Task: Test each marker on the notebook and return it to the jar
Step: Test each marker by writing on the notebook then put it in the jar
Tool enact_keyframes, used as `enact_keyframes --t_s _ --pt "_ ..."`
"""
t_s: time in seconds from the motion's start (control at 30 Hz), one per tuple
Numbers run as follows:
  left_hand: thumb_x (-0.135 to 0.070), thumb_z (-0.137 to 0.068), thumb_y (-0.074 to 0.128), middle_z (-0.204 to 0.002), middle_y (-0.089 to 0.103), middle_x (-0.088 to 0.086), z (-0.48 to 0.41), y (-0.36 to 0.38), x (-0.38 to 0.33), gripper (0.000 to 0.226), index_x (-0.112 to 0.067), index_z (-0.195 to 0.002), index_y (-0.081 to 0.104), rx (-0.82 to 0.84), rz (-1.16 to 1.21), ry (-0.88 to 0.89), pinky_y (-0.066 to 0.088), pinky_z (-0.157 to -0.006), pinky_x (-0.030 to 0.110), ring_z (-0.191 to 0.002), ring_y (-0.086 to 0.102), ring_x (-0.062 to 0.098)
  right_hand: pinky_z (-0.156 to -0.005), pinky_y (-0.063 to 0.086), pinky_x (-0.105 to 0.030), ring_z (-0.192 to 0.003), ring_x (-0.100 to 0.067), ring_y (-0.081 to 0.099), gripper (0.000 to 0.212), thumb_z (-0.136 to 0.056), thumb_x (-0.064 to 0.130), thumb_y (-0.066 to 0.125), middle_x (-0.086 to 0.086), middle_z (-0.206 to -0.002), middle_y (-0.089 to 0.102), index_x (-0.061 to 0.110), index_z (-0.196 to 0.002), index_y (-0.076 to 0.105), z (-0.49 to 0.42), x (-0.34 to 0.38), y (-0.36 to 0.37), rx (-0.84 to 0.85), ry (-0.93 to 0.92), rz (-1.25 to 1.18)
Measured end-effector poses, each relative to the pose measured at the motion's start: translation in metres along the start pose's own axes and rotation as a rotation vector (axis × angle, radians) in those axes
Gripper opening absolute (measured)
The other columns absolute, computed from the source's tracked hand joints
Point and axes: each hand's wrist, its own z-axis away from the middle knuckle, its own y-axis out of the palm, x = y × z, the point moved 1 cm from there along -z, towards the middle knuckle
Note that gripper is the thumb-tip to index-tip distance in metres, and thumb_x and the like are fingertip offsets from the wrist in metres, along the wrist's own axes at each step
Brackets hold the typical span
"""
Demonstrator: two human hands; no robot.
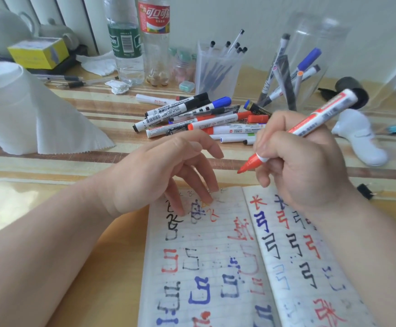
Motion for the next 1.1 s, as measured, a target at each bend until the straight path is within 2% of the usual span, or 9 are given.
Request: enact_keyframes --t_s 0.07,0.17,0.27,0.33,0.4,0.57,0.73,0.97,1.1 --pt "-0.046 -0.082 0.042 -0.089 0.073 0.02 0.0 -0.002 -0.001 0.043 -0.021 -0.108 0.066 0.054 0.046 0.003 0.053 -0.044 0.033 -0.085 0.075 0.041 -0.046 0.035 -0.03 -0.038 -0.018 0.04 0.018 -0.055 0.019 0.059 -0.007 -0.047 0.038 0.01 -0.053 0.044 0.0 -0.001 -0.001 -0.006 0.005 -0.01" --pt "-0.044 -0.082 0.046 -0.093 0.073 0.018 0.0 -0.005 -0.003 0.039 -0.026 -0.108 0.067 0.054 0.044 0.003 0.055 -0.047 0.037 -0.085 0.075 0.041 -0.047 0.042 -0.029 -0.041 -0.018 0.04 0.011 -0.06 0.008 0.058 -0.006 -0.045 0.036 0.004 -0.057 0.049 0.006 -0.002 0.002 0.231 0.189 -0.009" --pt "-0.027 -0.087 0.055 -0.09 0.075 0.013 0.0 -0.005 -0.008 0.024 -0.025 -0.107 0.065 -0.07 -0.053 -0.047 0.059 -0.052 0.041 -0.079 0.076 0.037 -0.051 0.046 -0.024 -0.048 -0.017 0.041 0.008 -0.072 0.006 0.063 -0.01 -0.051 0.041 0.001 -0.069 0.058 0.011 0.001 0.0 0.438 0.291 0.074" --pt "-0.011 -0.093 0.055 -0.083 0.075 0.008 -0.004 -0.001 -0.017 0.018 -0.021 -0.104 0.065 -0.202 -0.142 -0.111 0.06 -0.052 0.044 -0.071 0.076 0.033 -0.062 0.06 -0.035 -0.055 -0.015 0.049 0.003 -0.08 0.006 0.066 -0.012 -0.059 0.047 0.005 -0.077 0.066 0.012 0.004 -0.002 0.476 0.315 0.031" --pt "-0.004 -0.094 0.054 -0.077 0.076 0.001 -0.013 0.001 -0.025 0.021 -0.02 -0.097 0.067 -0.3 -0.307 -0.143 0.059 -0.05 0.039 -0.065 0.075 0.025 -0.074 0.063 -0.047 -0.064 -0.018 0.06 0.002 -0.084 0.01 0.07 -0.009 -0.067 0.056 0.008 -0.084 0.07 0.012 0.006 -0.003 0.494 0.327 0.043" --pt "-0.025 -0.095 0.063 -0.072 0.064 -0.02 -0.067 0.009 -0.052 0.016 -0.033 -0.082 0.067 -0.368 -0.863 0.089 0.042 -0.052 0.005 -0.065 0.063 -0.004 -0.068 0.063 -0.039 -0.068 -0.026 0.066 0.005 -0.083 0.012 0.072 -0.007 -0.071 0.064 0.013 -0.088 0.073 0.013 0.009 0.0 0.485 0.343 0.011" --pt "-0.03 -0.1 0.061 -0.111 0.064 -0.009 -0.141 0.025 -0.054 0.018 -0.028 -0.111 0.075 -0.178 -1.139 0.231 0.048 -0.094 0.033 -0.111 0.056 0.016 -0.068 0.062 -0.038 -0.065 -0.022 0.062 0.008 -0.079 0.011 0.069 -0.01 -0.07 0.061 0.008 -0.087 0.073 0.013 0.01 -0.001 0.481 0.368 -0.047" --pt "-0.043 -0.098 0.065 -0.088 0.063 -0.019 -0.182 0.028 -0.036 0.015 -0.035 -0.107 0.074 -0.178 -1.238 0.217 0.032 -0.083 0.03 -0.098 0.059 0.017 -0.068 0.061 -0.034 -0.067 -0.022 0.061 0.008 -0.079 0.013 0.069 -0.006 -0.067 0.06 0.009 -0.086 0.072 0.012 0.008 -0.003 0.491 0.361 -0.033" --pt "-0.042 -0.096 0.068 -0.091 0.065 -0.017 -0.168 0.024 -0.042 0.023 -0.029 -0.114 0.075 -0.232 -1.073 0.242 0.046 -0.092 0.032 -0.095 0.062 0.013 -0.066 0.061 -0.034 -0.065 -0.019 0.062 0.012 -0.08 0.013 0.068 -0.007 -0.068 0.061 0.004 -0.088 0.071 0.011 0.006 -0.005 0.484 0.339 -0.027"
